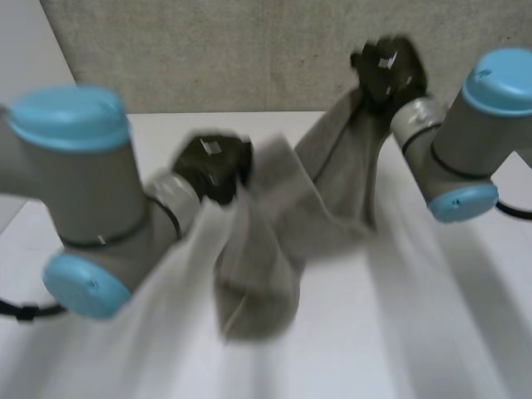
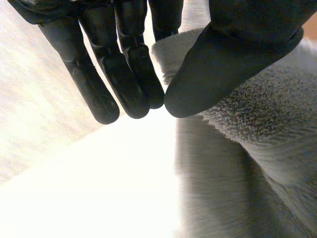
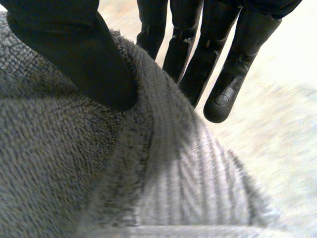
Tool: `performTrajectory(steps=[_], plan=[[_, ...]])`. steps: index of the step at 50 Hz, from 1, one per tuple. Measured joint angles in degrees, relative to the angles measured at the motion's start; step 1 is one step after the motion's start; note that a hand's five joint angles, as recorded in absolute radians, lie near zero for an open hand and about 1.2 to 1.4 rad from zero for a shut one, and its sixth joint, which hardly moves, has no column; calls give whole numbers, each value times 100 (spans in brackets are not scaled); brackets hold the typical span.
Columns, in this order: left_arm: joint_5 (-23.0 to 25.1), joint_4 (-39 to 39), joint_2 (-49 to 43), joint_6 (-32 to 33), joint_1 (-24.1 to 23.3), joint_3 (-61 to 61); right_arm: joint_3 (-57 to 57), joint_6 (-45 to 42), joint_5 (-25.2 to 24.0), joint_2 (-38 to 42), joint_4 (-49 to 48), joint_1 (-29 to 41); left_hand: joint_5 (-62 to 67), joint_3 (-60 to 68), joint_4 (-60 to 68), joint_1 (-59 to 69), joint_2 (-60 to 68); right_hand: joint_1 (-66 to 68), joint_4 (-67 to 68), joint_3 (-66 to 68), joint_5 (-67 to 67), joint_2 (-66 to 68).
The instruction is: Fold the laundry
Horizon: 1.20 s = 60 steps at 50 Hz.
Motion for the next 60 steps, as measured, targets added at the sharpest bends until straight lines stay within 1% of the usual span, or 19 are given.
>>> performTrajectory(steps=[5,9,13,17,21,24,25,29,30,32,33,34,35,37,42,47,54,55,60], plan=[[-245,111,332,583,449,472,-36,-38,261,-288,-441,-6,26,28,25,24,27,0,0,0,34,0],[-253,107,471,746,592,458,211,-51,292,-481,-351,-12,44,30,30,25,28,0,0,3,54,0],[-209,85,565,792,625,170,672,-89,250,-717,84,-20,50,34,32,26,33,0,1,29,71,0],[-144,98,715,787,500,-715,1344,-373,178,-915,1054,-11,50,34,33,34,33,0,1,29,72,0],[-63,135,840,788,296,-1770,1965,-1023,170,-979,2154,-17,-62,-122,-132,19,-129,0,2,29,73,0],[17,146,945,815,150,-2490,2334,-1566,199,-998,2912,-38,-819,-867,-873,-797,-877,0,2,29,74,0],[45,145,990,832,107,-2709,2447,-1740,203,-1004,3167,-43,-1461,-1501,-1513,-1395,-1515,0,2,29,73,0],[94,134,1202,1010,49,-3187,2680,-2059,195,-1077,3804,-53,-2239,-2282,-2298,-2197,-2293,0,2,29,74,0],[98,130,1254,1076,51,-3249,2708,-2089,192,-1100,3896,-53,-2992,-3026,-3039,-2873,-3038,0,2,29,74,0],[102,126,1392,1271,71,-3353,2764,-2133,181,-1174,4077,-56,-3489,-3594,-3609,-3380,-3601,-70,-99,-73,11,-132],[100,127,1440,1344,86,-3374,2775,-2139,176,-1212,4124,-58,-3489,-3594,-3609,-3380,-3601,-474,-653,-623,-477,-613],[99,127,1482,1408,101,-3385,2785,-2142,170,-1241,4157,-60,-4220,-4283,-4271,-4108,-4298,-474,-653,-623,-477,-613],[98,129,1576,1553,143,-3400,2803,-2141,164,-1307,4204,-68,-4386,-4413,-4439,-4235,-4452,-1310,-1787,-1759,-1468,-1849],[96,137,1701,1717,217,-3394,2811,-2129,154,-1407,4226,-89,-4954,-4986,-5007,-4803,-5041,-2086,-2932,-2956,-2545,-2943],[93,204,2002,1938,427,-3275,2799,-2009,143,-1595,3988,-209,-5518,-5543,-5563,-5330,-5562,-2617,-3600,-3590,-3300,-3487],[82,388,2090,1695,439,-3124,2802,-1740,161,-1726,3452,-283,-5634,-5673,-5692,-5457,-5699,-2776,-3673,-3649,-3443,-3536],[44,709,2050,759,268,-2867,2933,-1383,142,-1911,2941,-314,-5652,-5694,-5712,-5484,-5713,-2808,-3717,-3692,-3493,-3603],[23,758,1989,480,189,-2756,2981,-1345,136,-1946,2901,-313,-5652,-5693,-5712,-5484,-5713,-2808,-3717,-3692,-3494,-3603],[-70,803,1767,33,-5,-2464,3095,-1313,129,-1993,2871,-311,-5646,-5691,-5699,-5483,-5703,-2808,-3717,-3692,-3495,-3603]])
